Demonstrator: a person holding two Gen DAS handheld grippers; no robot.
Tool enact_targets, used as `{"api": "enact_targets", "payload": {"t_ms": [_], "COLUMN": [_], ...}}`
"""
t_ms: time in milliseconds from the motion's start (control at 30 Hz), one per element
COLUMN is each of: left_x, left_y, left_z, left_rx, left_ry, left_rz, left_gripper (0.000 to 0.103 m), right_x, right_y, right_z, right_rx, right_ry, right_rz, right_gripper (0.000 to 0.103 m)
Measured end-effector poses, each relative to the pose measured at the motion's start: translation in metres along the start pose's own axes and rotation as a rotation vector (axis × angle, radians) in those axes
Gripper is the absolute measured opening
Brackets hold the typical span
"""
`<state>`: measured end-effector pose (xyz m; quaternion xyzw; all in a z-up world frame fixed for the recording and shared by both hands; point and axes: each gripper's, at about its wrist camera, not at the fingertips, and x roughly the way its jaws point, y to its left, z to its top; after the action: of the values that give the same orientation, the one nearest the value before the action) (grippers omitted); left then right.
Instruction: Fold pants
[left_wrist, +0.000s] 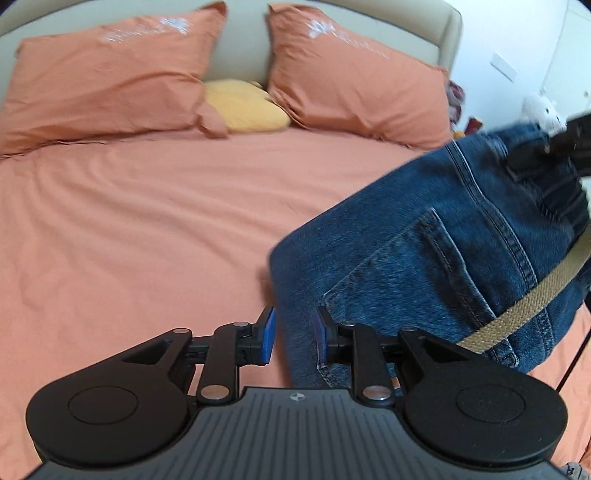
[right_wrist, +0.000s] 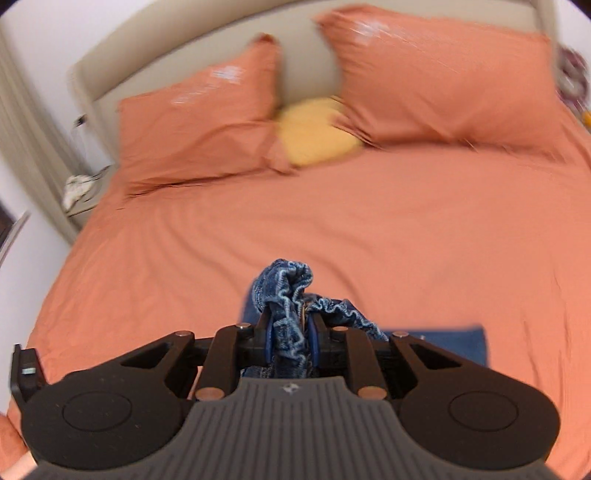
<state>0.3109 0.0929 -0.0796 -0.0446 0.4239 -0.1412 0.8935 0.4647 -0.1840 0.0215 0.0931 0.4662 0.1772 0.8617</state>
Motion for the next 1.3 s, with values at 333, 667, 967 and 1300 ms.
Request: {"api": "enact_targets", "payload": {"t_ms": [333,667,967,1300], "left_x": [0.072,0.130,0.129,0.053], "left_y": [-0.029,-0.025,-0.027,-0.048], "left_z": [-0.005,0.005,0.006,-0.038], "left_rx": [0.085,0.092,0.069,0.108], "left_ry": [0.071,0.092,0.124,0.073], "left_rz": [-0.012,0.074,0.132,0.053], "left_gripper": [0.026,0.024,0.022,0.023], "right_x": [0.081,0.124,0.131,0.033], "right_y": [-0.178,-0.222,-0.224,-0.182], "right_z": [-0.066,-0.085,-0.084,-0.125], "right_rx": [0.259,0.199,0.208,0.021], "right_ry": [0.117,0.102,0.086,-0.032], "right_rz": [-0.086,-0.092,-0.126,-0.111], "right_gripper": [0.013,0.013,0.024,0.038]}}
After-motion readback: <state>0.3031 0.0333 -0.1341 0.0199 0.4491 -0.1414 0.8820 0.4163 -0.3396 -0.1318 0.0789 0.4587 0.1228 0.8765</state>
